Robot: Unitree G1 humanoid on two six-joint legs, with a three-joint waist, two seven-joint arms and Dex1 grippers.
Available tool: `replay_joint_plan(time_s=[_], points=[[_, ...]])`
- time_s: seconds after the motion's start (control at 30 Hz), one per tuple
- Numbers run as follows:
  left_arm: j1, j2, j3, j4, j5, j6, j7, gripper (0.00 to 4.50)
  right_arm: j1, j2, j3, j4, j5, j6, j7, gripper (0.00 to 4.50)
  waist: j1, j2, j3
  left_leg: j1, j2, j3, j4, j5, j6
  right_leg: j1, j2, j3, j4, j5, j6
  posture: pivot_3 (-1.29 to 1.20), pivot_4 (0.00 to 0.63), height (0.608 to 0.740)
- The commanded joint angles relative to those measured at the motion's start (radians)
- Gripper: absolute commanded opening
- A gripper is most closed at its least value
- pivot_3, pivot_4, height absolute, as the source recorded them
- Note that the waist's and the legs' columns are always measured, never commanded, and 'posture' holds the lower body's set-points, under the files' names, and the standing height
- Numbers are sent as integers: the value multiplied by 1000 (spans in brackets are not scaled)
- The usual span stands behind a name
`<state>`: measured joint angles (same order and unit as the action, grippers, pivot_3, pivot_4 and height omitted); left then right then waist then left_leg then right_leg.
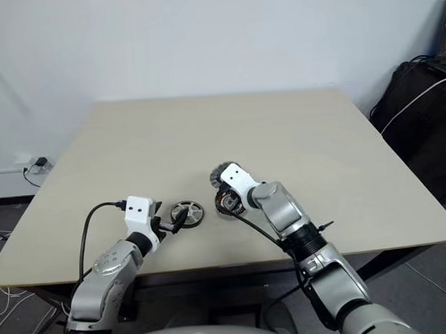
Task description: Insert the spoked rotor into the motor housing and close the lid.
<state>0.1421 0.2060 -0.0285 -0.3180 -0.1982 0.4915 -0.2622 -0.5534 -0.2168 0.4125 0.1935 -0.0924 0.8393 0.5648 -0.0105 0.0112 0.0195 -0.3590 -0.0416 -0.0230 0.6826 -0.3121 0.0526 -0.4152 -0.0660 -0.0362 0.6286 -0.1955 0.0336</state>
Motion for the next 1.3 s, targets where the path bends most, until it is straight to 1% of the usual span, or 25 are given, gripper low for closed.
replay_joint_plan(time_s=[0.03, 0.17, 0.27, 0.5, 0.8, 0.9, 1.07, 1.3], points=[[-6, 4, 6, -25, 4, -12, 2, 4500, -22, 12, -13, 26, 3, -7, -10, 28, 0, 0, 0, 0, 0, 0, 0, 0, 0, 0, 0, 0, 0, 0, 0, 0, 0, 740], [-2, 4, 8, -29, 4, -12, 5, 4500, -23, 24, -11, 103, -6, -15, -24, 28, -1, 0, 0, 0, 0, 0, 0, 0, 0, 0, 0, 0, 0, 0, 0, 0, 0, 740], [-1, 4, 9, -32, 3, -10, 5, 4500, -23, 35, -21, 119, -4, -24, -38, 28, -1, 0, 0, 1, 0, 0, 0, 0, 0, 1, 0, 0, 0, 0, 0, 0, 0, 740], [-5, 6, 7, -29, 3, -7, 3, 4500, -24, 19, -33, 48, 3, -22, -30, 28, 0, 0, 0, 1, 0, 0, 0, 1, -1, 1, 1, 0, 0, 1, -2, 0, 0, 740], [-14, 4, 2, -20, 4, -10, 0, 4500, -22, -10, -11, -20, 7, -11, 2, 28, 0, 0, 0, 0, 0, 0, 0, 1, 0, 0, 1, 0, 0, 2, -1, 0, 0, 740], [-13, 4, 2, -19, 5, -12, 1, 4500, -20, -14, -6, -34, 11, -2, 18, 620, -1, 0, 0, 0, 0, 0, 0, 1, 1, 0, 1, 0, 0, 2, -1, 0, 0, 740], [-11, 3, 4, -21, 4, -13, 2, 4500, -19, -7, -18, -27, 23, 21, 22, 2206, 1, 0, 0, 0, 0, 0, 0, 1, 1, 0, 1, 0, 0, 2, -1, 0, 0, 740], [-12, 5, 5, -19, 5, -14, 1, 4500, -32, 8, -55, 7, 69, 65, 29, 2206, 0, 0, 0, 0, 0, 0, 0, 1, 1, 0, 1, 0, 0, 2, -1, 0, 0, 740]])
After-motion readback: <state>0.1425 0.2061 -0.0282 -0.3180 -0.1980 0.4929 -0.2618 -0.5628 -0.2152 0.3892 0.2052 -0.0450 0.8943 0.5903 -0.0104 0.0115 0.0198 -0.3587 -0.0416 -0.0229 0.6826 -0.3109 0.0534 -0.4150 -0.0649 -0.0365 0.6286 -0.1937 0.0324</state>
